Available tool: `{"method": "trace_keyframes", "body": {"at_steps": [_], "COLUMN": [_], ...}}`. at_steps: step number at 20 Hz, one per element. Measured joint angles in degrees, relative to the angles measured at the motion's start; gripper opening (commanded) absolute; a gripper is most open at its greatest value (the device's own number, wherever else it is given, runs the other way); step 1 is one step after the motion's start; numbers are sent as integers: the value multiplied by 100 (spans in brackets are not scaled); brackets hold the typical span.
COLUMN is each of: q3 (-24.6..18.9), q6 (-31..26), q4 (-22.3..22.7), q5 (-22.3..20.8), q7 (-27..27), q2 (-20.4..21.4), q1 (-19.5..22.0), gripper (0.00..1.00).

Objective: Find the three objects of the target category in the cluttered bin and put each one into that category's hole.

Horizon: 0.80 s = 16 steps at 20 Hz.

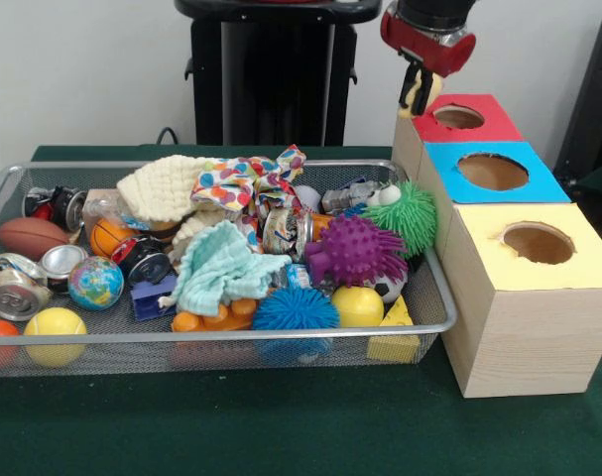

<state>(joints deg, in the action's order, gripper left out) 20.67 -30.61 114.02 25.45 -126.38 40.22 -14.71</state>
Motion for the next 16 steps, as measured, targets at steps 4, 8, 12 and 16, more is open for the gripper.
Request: {"method": "trace_keyframes", "body": {"at_steps": [4, 8, 12, 16], "q3": [-17, -19, 21, 143], "q6": [189, 286, 285, 240], "q4": [-1, -8, -20, -82], "q5": [157, 323, 411, 425], "q7": [-76, -79, -86, -141], "q2": [-203, -306, -315, -316], "q1": [1, -4, -68, -251], "gripper": [0, 0, 0, 0]}}
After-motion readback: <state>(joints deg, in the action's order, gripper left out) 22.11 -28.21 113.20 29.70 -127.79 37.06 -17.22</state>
